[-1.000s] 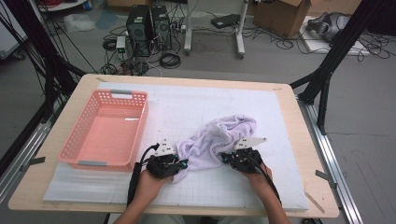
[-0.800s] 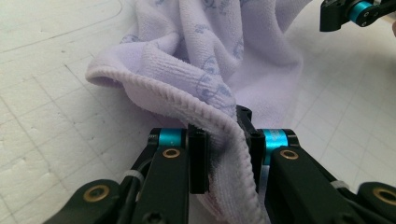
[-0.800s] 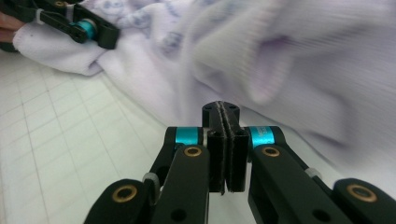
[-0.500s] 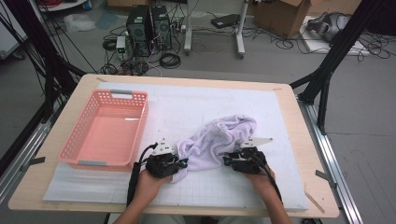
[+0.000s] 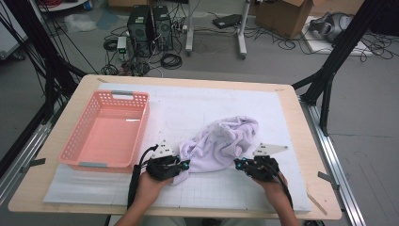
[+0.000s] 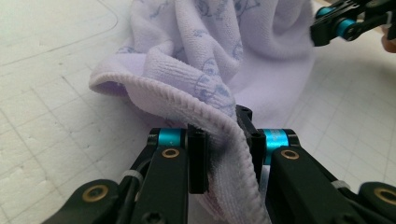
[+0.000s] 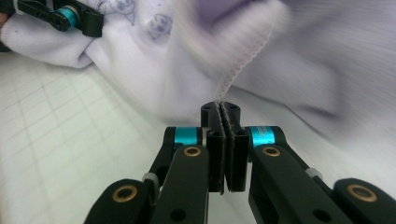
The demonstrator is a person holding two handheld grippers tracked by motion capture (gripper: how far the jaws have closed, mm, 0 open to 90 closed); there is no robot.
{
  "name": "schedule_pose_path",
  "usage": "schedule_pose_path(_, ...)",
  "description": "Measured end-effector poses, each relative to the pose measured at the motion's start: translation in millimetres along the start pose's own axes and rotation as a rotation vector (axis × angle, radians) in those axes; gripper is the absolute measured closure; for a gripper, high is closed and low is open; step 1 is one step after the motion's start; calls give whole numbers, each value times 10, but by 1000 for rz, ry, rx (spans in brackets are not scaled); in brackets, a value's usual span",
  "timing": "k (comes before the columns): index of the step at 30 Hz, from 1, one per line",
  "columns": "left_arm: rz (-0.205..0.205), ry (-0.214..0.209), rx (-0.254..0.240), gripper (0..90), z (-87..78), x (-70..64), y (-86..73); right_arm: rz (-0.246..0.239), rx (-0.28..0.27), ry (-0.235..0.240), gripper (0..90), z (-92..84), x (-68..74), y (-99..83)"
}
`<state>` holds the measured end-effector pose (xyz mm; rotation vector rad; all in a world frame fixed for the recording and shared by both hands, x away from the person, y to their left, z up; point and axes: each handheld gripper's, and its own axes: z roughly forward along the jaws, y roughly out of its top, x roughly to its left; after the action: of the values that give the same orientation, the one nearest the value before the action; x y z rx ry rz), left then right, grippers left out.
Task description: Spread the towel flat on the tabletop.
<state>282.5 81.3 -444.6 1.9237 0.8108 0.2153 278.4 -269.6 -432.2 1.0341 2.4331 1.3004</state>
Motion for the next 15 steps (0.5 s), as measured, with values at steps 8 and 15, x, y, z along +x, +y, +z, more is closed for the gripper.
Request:
schedule_pose_path(8,7,-20,-39,767,-65,-176,-40,18,-37,-59,895,-633,61,-307)
schedule_pose_path(15,4,2,-36,758,-144,-380,-139,31,-32,-92,894,-997,185,-572)
